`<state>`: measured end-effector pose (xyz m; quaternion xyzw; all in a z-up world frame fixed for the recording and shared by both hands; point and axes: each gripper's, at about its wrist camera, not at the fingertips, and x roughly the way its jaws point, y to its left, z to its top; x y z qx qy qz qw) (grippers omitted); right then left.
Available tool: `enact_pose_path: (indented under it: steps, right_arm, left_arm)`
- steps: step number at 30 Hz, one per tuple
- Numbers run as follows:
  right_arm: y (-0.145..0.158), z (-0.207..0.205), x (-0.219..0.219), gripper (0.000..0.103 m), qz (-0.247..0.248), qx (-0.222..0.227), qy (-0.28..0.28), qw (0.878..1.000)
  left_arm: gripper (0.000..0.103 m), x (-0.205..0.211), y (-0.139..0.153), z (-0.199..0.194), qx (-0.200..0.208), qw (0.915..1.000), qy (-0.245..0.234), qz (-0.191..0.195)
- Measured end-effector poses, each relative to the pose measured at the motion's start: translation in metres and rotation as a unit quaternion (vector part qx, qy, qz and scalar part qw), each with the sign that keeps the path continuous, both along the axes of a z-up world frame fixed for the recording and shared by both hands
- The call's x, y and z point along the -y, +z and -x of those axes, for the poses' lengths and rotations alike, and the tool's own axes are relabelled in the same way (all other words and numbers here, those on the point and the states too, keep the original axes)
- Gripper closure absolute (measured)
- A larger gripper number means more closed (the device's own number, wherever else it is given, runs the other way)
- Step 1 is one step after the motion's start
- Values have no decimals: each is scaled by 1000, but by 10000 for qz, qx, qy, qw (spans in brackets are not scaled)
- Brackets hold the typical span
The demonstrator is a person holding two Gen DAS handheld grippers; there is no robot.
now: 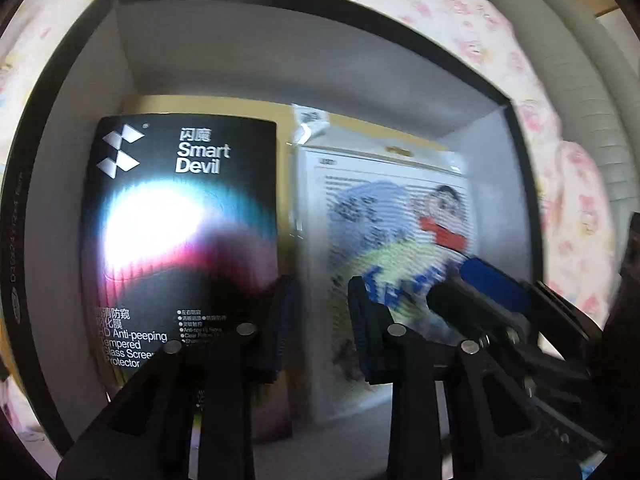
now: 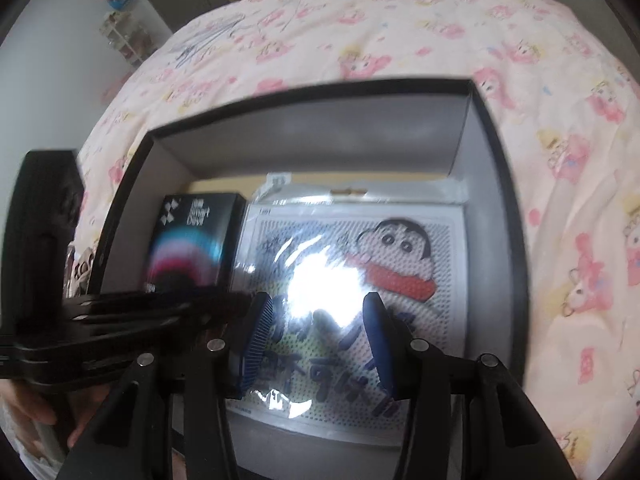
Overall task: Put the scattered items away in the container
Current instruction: 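Lower the Smart Devil box into the black box and open the left tool, then withdraw the left tool from the black box toward the scattered items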
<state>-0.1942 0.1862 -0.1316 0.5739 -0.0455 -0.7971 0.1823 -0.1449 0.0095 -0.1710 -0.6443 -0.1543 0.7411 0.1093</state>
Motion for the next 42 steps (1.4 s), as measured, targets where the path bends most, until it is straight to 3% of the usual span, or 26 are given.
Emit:
enact_pose_path:
  steps: [7,13,16,20,27,32,42]
  right_arm:
    - [-9,1,2,60,-213,60,-23,9998]
    - [-3,4,1,60,-305,-105,-174,9993]
    - [-5,4,-1,60,-307,-80,-187,9993]
    - [-2,3,-1,60,-273,-50,-150,9995]
    - [51,-37,3,60,-503,-932,-296,9939]
    - [76,-70,6,60,-178,-1169,-412,9921]
    - [88,-127,61,60,209,-1187,-28,9927]
  left_arm:
    - [82,-1,-3,1,71,9998,158,-135]
    - [69,-14,1,3,9,9997,-117,-220]
    - [69,-10,4,2,8,9990,-79,-433]
    - [69,-13,27,-17,-529,9973,-74,-502]
    - [69,-17,84,-57,-1380,9894,-249,-370]
    - [69,2,106,-80,-1623,9845,-495,-453]
    - [69,48,115,-143,-1822,9824,-411,41]
